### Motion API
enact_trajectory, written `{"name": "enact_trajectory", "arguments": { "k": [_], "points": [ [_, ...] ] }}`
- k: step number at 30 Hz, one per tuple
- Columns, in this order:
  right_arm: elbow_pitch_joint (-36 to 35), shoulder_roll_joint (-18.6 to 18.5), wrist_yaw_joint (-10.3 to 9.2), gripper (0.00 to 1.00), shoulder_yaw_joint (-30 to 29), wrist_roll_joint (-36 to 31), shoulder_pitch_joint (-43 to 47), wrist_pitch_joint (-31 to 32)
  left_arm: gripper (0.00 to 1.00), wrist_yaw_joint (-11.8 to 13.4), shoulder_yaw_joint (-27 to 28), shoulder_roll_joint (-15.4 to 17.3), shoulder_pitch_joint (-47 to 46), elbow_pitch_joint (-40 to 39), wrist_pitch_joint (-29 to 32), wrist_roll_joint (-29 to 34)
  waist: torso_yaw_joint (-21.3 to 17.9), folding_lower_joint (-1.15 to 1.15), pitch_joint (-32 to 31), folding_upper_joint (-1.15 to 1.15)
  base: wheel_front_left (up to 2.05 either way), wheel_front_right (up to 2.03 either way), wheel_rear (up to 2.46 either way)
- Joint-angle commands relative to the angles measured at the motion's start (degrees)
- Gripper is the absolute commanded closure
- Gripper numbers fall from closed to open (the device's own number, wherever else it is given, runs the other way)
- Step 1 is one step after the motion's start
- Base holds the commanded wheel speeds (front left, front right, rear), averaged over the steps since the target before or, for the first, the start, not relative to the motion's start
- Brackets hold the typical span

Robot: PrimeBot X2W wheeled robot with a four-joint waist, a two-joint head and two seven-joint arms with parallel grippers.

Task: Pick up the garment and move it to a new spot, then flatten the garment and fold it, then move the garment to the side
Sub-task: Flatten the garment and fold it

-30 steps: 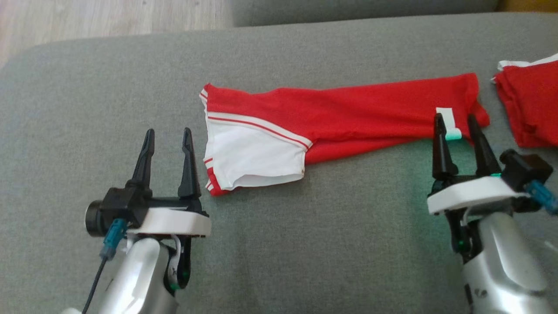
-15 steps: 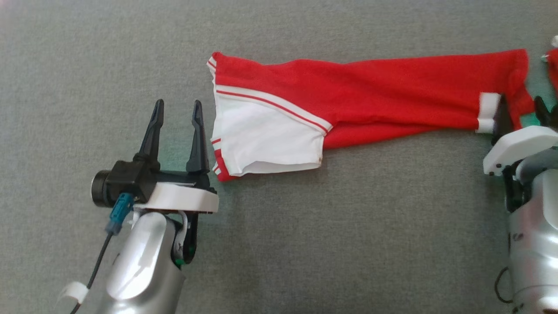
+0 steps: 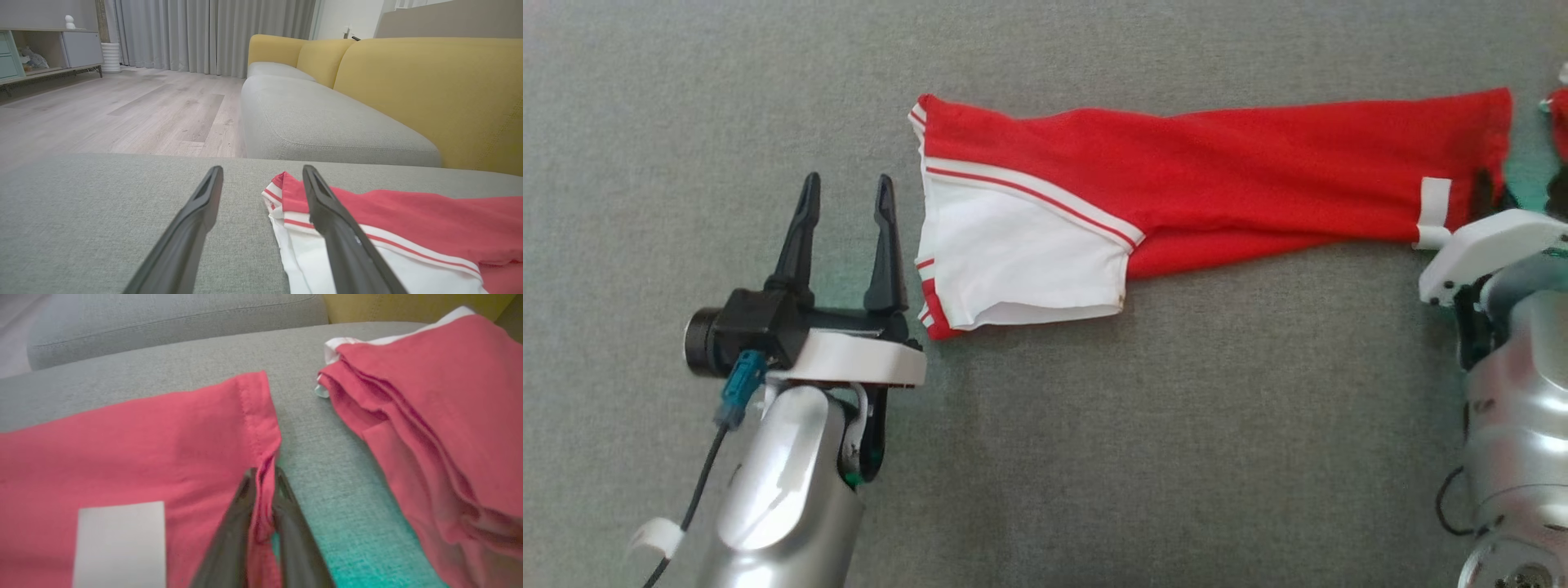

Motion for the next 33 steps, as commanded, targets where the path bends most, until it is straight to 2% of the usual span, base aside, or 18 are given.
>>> {"name": "enact_trajectory", "arguments": {
  "k": [1, 4, 6, 10, 15, 21, 30, 33],
  "points": [
    [0.6, 0.6, -0.04, 1.00, 1.0, 0.9, -0.1, -1.1, 0.00, -0.2, 2.5, 0.5, -1.3, -1.6, -0.3, 0.7, -0.7, 0.00, -0.6, 0.00, 0.00, 0.00, 0.00],
    [1.0, -0.9, -0.04, 1.00, 0.7, 1.8, -0.6, -3.1, 0.00, -0.4, 2.7, 0.4, -0.8, -1.4, -0.3, 0.9, -1.6, 0.00, -1.6, 0.00, 0.00, 0.00, 0.00],
    [0.8, -4.6, -0.04, 1.00, 0.1, 2.9, -0.8, -5.0, 0.00, -0.8, 2.9, 0.4, -0.2, -1.0, -0.3, 1.0, -2.6, 0.00, -3.0, 0.00, 0.00, 0.00, 0.00],
    [0.8, -8.5, -0.04, 1.00, -0.5, 3.6, -0.5, -5.6, 0.00, -1.0, 2.7, 0.4, 0.5, -0.7, -0.3, 0.6, -3.2, 0.00, -4.5, 0.00, 0.00, 0.00, 0.00],
    [0.8, -9.8, -0.04, 1.00, 1.5, 4.6, -0.6, -6.6, 0.00, -0.9, 2.9, 0.4, 1.4, -1.4, -0.3, -0.4, -3.5, 0.00, -6.3, 0.00, 0.00, 0.00, 0.00],
    [0.6, -7.8, -0.04, 1.00, 5.1, 6.4, -1.4, -7.2, 0.00, -0.9, 2.7, 0.4, 2.3, -1.2, -0.3, -1.0, -3.3, 0.00, -8.4, 0.00, 0.00, 0.00, 0.00],
    [-2.9, 0.6, -0.04, 1.00, 16.0, 11.7, -2.3, -6.2, 0.00, -0.9, 3.2, 0.4, 4.3, -0.6, -0.3, -1.5, -2.3, 0.00, -12.5, 0.00, 0.00, 0.00, 0.00],
    [-4.5, 2.5, -0.04, 1.00, 20.9, 15.3, -2.5, -5.2, 0.00, -0.9, 3.3, 0.4, 4.8, -0.6, -0.3, -1.5, -1.9, 0.00, -12.9, 0.00, 0.00, 0.00, 0.00]
  ]
}}
